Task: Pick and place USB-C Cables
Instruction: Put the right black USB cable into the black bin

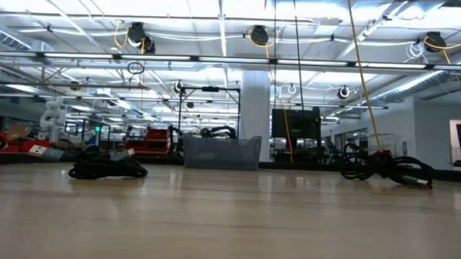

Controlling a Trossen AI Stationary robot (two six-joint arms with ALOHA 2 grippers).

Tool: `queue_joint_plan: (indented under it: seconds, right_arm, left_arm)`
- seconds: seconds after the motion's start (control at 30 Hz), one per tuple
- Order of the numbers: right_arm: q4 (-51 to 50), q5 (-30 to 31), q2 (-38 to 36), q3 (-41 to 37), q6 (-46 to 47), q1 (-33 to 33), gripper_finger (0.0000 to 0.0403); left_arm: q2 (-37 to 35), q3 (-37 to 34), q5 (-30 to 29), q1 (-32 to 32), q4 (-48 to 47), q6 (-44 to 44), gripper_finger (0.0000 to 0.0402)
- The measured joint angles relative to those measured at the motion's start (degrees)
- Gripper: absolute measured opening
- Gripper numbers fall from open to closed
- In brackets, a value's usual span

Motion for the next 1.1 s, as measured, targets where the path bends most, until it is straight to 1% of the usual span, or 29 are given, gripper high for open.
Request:
queue_joint_plan:
  seconds: [0.37,0.57,0.73,0.87,1.1]
  right_arm:
    - [-0.04,0.01,0.0,0.0,-0.9,-0.02,0.0]
    - [-0.04,0.2,0.0,0.0,-3.26,-0.04,0.0]
    - [-0.04,0.23,0.0,-0.01,-3.29,-0.04,0.0]
    - [-0.04,0.23,0.0,-0.02,-3.28,-0.02,0.0]
    - [-0.02,0.23,0.0,-0.02,-3.18,-0.02,0.0]
  left_arm:
    - [15.01,24.39,-1.53,0.0,-14.03,0.0,0.0005]
    - [24.65,38.88,-1.55,0.0,-24.72,1.17,0.0005]
    - [32.09,48.6,-1.55,0.0,-32.24,1.39,0.0005]
    - [36.14,52.65,-1.56,0.0,-35.7,2.68,0.0005]
    - [38.87,52.94,-1.57,0.0,-34.97,2.95,0.0005]
